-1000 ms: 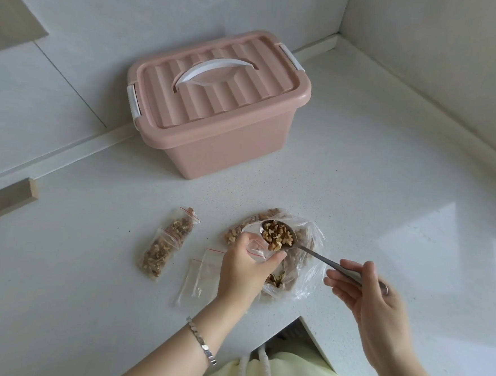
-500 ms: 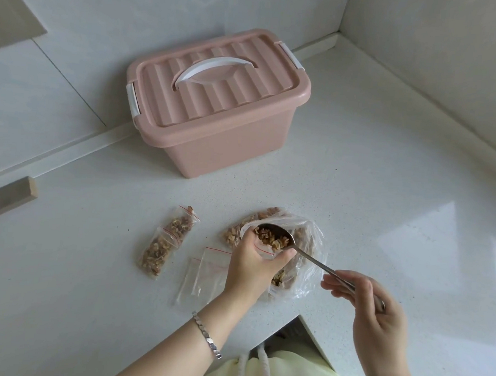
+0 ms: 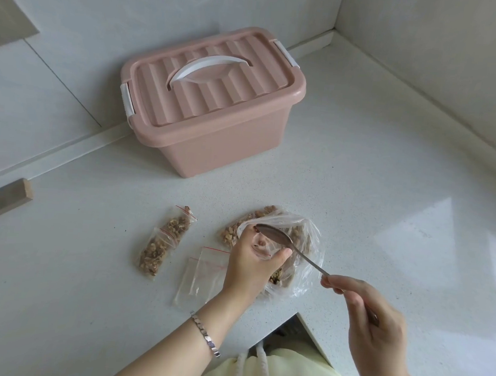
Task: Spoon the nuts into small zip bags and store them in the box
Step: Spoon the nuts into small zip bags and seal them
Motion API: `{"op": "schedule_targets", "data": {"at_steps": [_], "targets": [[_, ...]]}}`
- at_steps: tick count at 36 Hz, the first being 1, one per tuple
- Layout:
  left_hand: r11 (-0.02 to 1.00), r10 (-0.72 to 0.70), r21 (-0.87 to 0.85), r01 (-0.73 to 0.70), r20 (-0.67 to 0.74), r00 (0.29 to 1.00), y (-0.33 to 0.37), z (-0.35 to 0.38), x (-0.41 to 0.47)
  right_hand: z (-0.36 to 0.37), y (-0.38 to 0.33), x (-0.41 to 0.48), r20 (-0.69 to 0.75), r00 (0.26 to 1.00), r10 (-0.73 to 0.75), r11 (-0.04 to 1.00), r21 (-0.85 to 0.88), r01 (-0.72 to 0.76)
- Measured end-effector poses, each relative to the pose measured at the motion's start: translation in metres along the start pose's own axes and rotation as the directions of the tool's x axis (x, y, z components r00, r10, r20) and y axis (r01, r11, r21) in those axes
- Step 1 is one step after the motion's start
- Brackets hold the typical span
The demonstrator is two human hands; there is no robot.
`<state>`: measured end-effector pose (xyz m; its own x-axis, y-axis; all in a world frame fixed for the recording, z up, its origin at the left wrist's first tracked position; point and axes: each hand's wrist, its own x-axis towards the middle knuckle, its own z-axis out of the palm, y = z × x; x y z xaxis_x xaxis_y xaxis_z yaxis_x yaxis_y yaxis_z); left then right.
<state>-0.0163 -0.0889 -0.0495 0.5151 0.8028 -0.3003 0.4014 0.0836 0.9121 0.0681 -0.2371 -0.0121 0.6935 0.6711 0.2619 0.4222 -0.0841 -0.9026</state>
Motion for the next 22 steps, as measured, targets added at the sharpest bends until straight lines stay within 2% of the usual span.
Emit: {"op": "schedule_targets", "data": {"at_steps": [7,10,12,14,16,17,19,22], "targets": [[0.997,0.075,-0.012,-0.075,-0.006,0.997,-0.005,0.0,0.001,-0.003,-0.003,0.005,-0.03,0.999,-0.015,1.0,-0.005,0.015],[0.984,0.179,0.021,-0.178,-0.04,0.983,-0.009,-0.001,0.0,-0.006,-0.001,0.004,-0.085,0.996,-0.011,1.0,-0.017,0.01],[0.918,0.39,0.124,-0.376,-0.122,0.913,-0.012,-0.003,-0.001,-0.008,0.0,0.005,-0.127,0.992,0.014,1.0,-0.012,-0.015],[0.769,0.628,0.27,-0.579,-0.154,0.763,-0.016,-0.004,0.0,-0.009,0.0,0.006,-0.168,0.985,0.045,0.999,-0.001,-0.045],[0.663,0.742,0.319,-0.678,-0.154,0.653,-0.019,-0.004,0.001,-0.011,0.003,0.008,-0.202,0.976,0.082,0.997,0.024,-0.079],[0.653,0.751,0.317,-0.688,-0.16,0.64,-0.019,-0.004,0.001,-0.012,0.004,0.008,-0.215,0.971,0.104,0.994,0.039,-0.098],[0.703,0.709,0.276,-0.656,-0.187,0.68,-0.016,-0.004,0.001,-0.012,0.005,0.009,-0.232,0.962,0.146,0.989,0.069,-0.133],[0.847,0.531,0.128,-0.516,-0.235,0.814,-0.01,-0.006,-0.002,-0.013,0.006,0.01,-0.238,0.953,0.189,0.98,0.102,-0.169]]}}
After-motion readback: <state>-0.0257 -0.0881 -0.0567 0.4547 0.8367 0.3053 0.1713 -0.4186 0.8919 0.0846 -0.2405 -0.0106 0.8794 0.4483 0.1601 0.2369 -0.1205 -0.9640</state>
